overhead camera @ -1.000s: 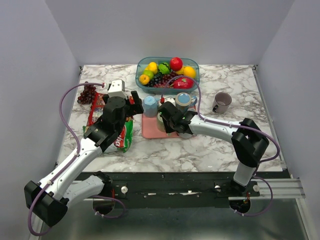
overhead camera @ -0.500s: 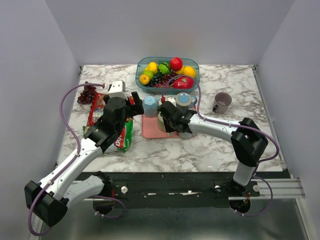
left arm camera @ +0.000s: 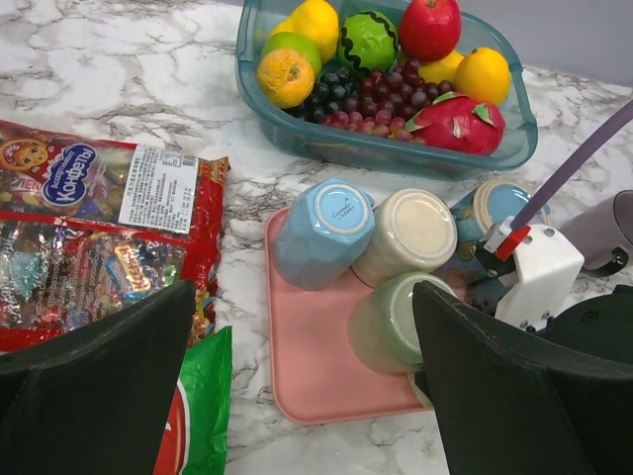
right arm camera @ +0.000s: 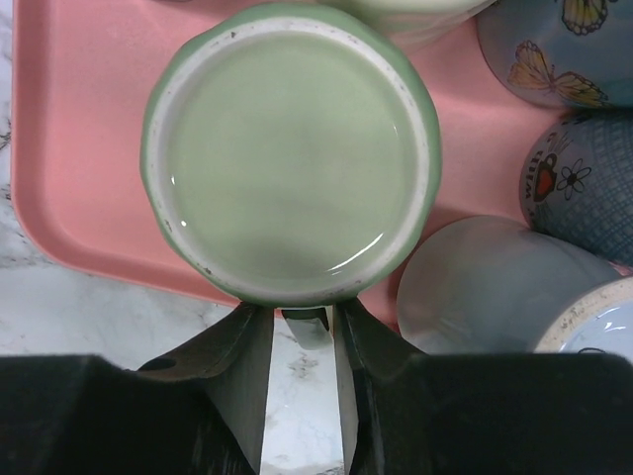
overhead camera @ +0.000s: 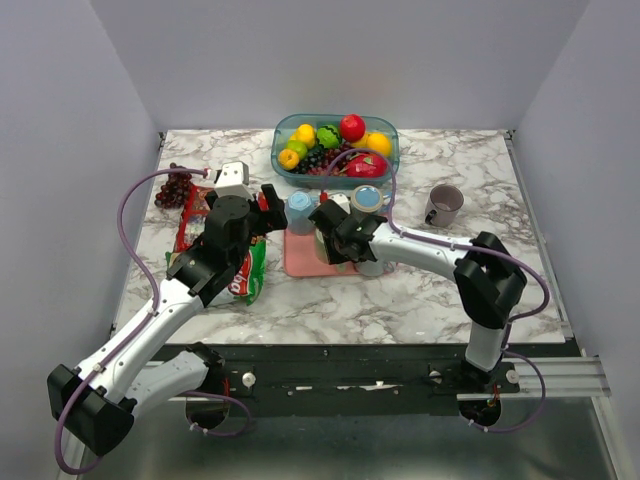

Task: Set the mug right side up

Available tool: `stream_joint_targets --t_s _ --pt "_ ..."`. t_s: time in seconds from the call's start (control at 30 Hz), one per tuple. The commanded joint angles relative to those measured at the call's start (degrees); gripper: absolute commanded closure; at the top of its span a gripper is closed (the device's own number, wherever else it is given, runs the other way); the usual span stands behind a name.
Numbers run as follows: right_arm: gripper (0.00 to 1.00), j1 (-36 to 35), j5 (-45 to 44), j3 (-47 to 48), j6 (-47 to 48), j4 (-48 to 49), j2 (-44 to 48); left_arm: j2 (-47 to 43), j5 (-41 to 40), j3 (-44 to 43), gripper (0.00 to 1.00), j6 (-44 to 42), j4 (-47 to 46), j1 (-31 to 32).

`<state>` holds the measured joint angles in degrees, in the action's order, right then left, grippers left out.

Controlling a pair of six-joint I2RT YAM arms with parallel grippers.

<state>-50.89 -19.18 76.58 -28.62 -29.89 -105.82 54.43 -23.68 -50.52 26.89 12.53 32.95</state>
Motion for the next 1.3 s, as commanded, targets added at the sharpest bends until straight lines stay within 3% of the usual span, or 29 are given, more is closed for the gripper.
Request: stream_joint_targets --t_s 0.0,0.1,0.17,0.2,0.23,0.4,0.8,1.03,1.27 --pt "0.70 1.1 -5.3 2.1 -0.4 0.9 -3.1 -1.0 0.0 0.6 0.01 0.4 -1.1 -0.4" --pt "0.77 1.1 -5.3 2.9 -0.2 0.2 -3.8 -1.1 0.0 0.7 0.01 0.4 -1.1 -0.4" --pt "0.86 1.1 -5.2 3.3 0.1 -0.1 -4.2 -1.1 0.0 0.7 0.01 0.4 -1.0 -0.4" --pt "0.97 1.1 -5.1 3.6 0.1 -0.5 -4.2 -1.2 -0.1 0.7 0.01 0.4 -1.0 -0.4" --pt "0.99 1.1 -5.1 3.8 0.2 -0.7 -4.4 -1.3 -0.2 0.6 0.01 0.4 -0.9 -0.5" --pt "0.99 1.1 -3.2 3.5 1.4 -0.5 -1.2 -2.3 -1.2 0.1 0.01 0.1 -0.3 -0.4" --pt "0.99 1.8 14.1 1.6 -1.9 4.9 17.0 -8.6 -0.2 -2.0 0.01 0.0 2.0 -0.5" --pt "0.99 4.0 27.4 -3.5 -8.2 16.0 25.1 -12.0 5.5 -2.1 0.01 0.9 2.3 -0.4" --pt "0.99 5.6 31.7 -6.3 -12.3 27.0 31.5 -14.9 16.9 -1.0 0.01 2.4 -0.6 -0.4"
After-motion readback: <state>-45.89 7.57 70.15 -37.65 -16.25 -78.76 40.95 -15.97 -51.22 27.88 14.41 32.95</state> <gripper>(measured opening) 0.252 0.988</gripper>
